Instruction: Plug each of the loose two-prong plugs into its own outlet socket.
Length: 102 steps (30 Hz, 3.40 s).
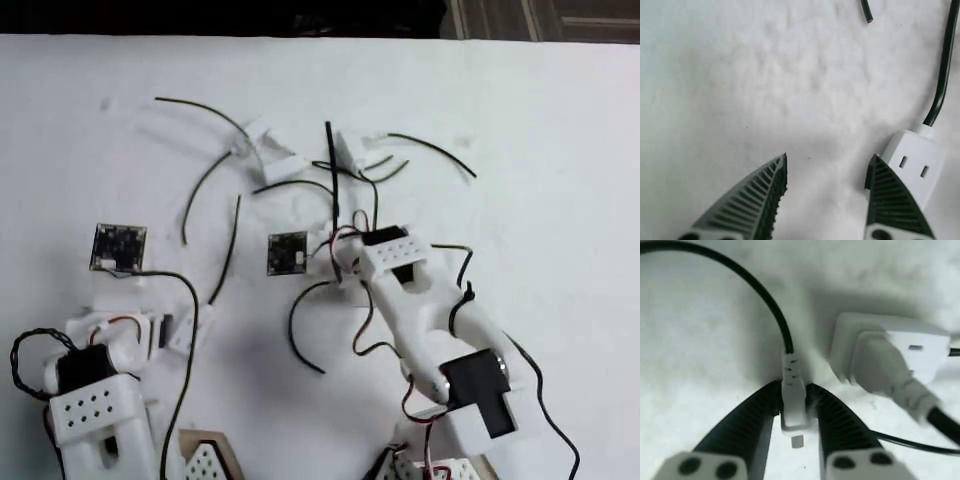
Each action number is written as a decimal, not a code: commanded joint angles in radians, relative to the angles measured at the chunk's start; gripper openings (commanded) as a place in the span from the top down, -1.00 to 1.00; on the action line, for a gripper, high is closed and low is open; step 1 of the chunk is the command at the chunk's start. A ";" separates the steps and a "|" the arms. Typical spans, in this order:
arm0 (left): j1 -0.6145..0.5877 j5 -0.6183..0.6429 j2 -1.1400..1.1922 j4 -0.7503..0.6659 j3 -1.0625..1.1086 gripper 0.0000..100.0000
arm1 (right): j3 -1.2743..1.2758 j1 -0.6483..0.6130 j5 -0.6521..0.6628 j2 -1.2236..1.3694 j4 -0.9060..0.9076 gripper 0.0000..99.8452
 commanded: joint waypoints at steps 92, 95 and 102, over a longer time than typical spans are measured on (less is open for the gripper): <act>0.610 0.496 -0.013 0.175 -0.585 0.49 | 0.529 -0.435 -1.140 -1.383 -0.156 0.97; 0.679 0.488 -0.013 0.187 -0.586 0.49 | 0.592 -0.437 -1.140 -1.382 -0.223 0.97; 0.800 0.408 -0.013 0.189 -0.572 0.49 | 0.678 -0.432 -1.134 -1.382 -0.335 0.97</act>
